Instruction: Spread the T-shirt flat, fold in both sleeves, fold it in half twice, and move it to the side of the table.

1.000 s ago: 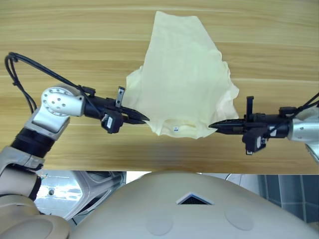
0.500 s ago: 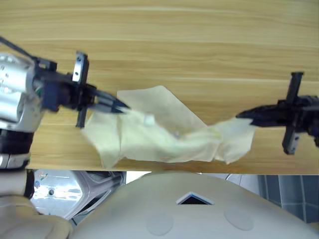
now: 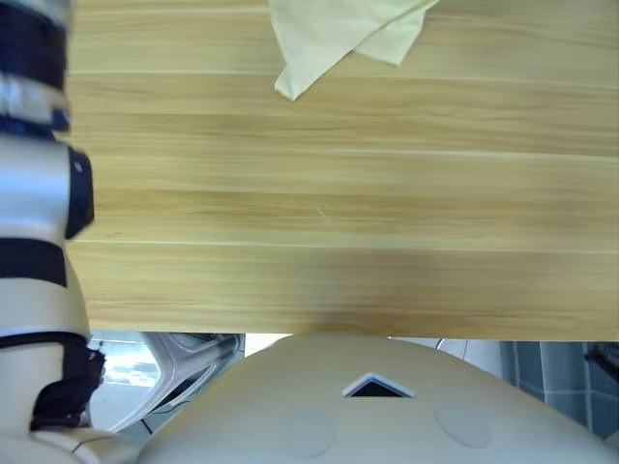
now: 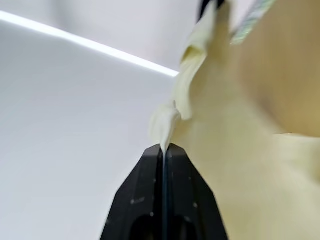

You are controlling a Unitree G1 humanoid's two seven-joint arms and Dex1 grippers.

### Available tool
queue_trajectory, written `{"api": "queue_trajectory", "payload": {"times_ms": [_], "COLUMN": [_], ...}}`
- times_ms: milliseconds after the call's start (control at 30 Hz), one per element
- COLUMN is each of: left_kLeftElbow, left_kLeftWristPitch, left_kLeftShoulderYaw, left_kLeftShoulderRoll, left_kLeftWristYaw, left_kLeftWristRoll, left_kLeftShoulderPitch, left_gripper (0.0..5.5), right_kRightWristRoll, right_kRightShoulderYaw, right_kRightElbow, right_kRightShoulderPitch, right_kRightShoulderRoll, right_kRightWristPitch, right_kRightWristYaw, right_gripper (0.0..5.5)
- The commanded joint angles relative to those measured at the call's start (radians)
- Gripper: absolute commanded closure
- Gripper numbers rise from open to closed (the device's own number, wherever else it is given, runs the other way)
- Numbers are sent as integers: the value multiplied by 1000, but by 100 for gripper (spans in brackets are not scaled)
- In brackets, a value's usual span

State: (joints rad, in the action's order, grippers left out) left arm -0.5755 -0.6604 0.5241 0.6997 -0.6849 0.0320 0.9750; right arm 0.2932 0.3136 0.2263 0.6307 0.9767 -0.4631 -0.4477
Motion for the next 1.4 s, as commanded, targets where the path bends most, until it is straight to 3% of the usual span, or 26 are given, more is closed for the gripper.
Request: {"api": "queue_trajectory", "payload": {"times_ms": [33, 267, 633, 800, 867, 967, 1067, 1200, 1333, 1400], "left_kLeftElbow": [485, 499, 497, 912, 1062, 1212, 1079, 729, 611, 670], "left_kLeftWristPitch": [-112, -64, -40, 60, 100, 131, 260, 367, 425, 441], "left_kLeftShoulderYaw": [251, 134, 120, 93, -21, -239, -380, -374, -477, -519], "left_kLeftShoulderRoll": [238, 244, 202, 492, 573, 622, 490, 220, 95, 100], "left_kLeftWristYaw": [-260, -363, -484, -800, -885, -927, -753, -463, -329, -427], "left_kLeftWristRoll": [-139, -148, -163, -722, -992, -1277, -1327, -1034, -962, -974], "left_kLeftShoulderPitch": [-587, -658, -784, -1007, -1069, -1122, -900, -477, -292, -348], "left_gripper": [550, 550, 550, 550, 550, 550, 550, 550, 550, 550], "right_kRightWristRoll": [-206, -299, -326, -786, -977, -1262, -1280, -939, -1032, -1129], "right_kRightShoulderYaw": [203, 126, 133, 116, 13, -234, -335, -302, -426, -502], "right_kRightElbow": [-293, -313, -392, -725, -842, -920, -770, -426, -451, -542], "right_kRightShoulderPitch": [-480, -471, -574, -819, -897, -958, -740, -316, -239, -331], "right_kRightShoulderRoll": [221, 179, 148, 347, 420, 413, 312, 84, 14, 22], "right_kRightWristPitch": [-169, -115, -91, -161, -221, -239, -97, 102, 169, 177], "right_kRightWristYaw": [-327, -505, -636, -818, -847, -916, -736, -391, -360, -494], "right_gripper": [548, 548, 548, 548, 548, 548, 548, 548, 548, 548]}}
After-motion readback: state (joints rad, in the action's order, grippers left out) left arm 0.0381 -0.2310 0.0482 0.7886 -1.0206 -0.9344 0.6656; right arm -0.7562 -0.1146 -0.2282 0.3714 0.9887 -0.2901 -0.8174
